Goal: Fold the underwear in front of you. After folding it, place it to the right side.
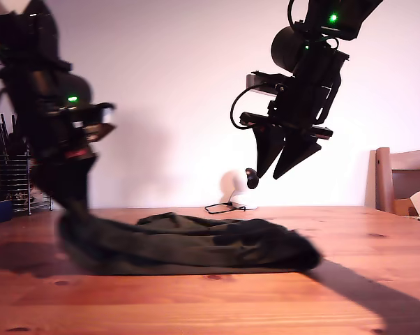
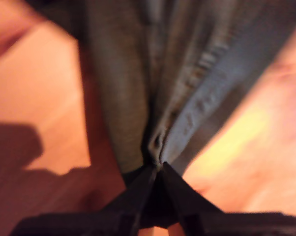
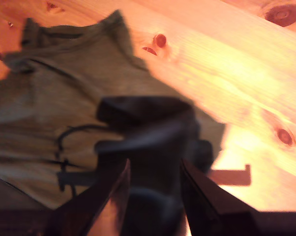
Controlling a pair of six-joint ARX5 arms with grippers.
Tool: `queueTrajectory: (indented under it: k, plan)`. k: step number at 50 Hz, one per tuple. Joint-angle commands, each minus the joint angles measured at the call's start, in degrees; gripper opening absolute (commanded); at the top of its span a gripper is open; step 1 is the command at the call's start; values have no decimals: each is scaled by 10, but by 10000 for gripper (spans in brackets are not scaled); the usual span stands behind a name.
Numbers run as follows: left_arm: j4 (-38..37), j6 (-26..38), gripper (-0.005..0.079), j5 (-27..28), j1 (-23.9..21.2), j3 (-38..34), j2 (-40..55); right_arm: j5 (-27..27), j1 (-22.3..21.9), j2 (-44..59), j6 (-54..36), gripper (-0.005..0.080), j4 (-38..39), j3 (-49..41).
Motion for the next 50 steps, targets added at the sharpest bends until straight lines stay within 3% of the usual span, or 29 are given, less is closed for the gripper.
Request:
queueTrajectory:
  k: [1,6,11,15,23,29,34,44,50]
  plan:
    - [-2,-3,-17,-1,4,-13,-9,-8,-1,-4,-3,287,1,-6]
    - [-7,-6,65,-1,3,-13,-7,-10,0,-4,-3,287,0,-6]
    - [1,-5,335,-5,1,-13,-7,-10,0,-4,-3,287,-2,-6]
    - [9,-4,441,-20,0,-13,-7,-10,0,-4,-3,287,-4,-6]
    - [28,12,450,-38,-1,-12,-8,-24,0,-4,-3,287,-3,-6]
    - [57,20,443,30,-3,-8,-8,-25,0,-4,-3,287,-1,-6]
    - [79,79,422,81,-20,-8,-8,-25,0,-4,-3,287,0,-6]
    - [111,179,412,97,-70,-8,-8,-25,0,-4,-3,287,-2,-6]
    - [142,206,416,99,-95,-8,-7,-25,0,-4,-4,287,-2,-6]
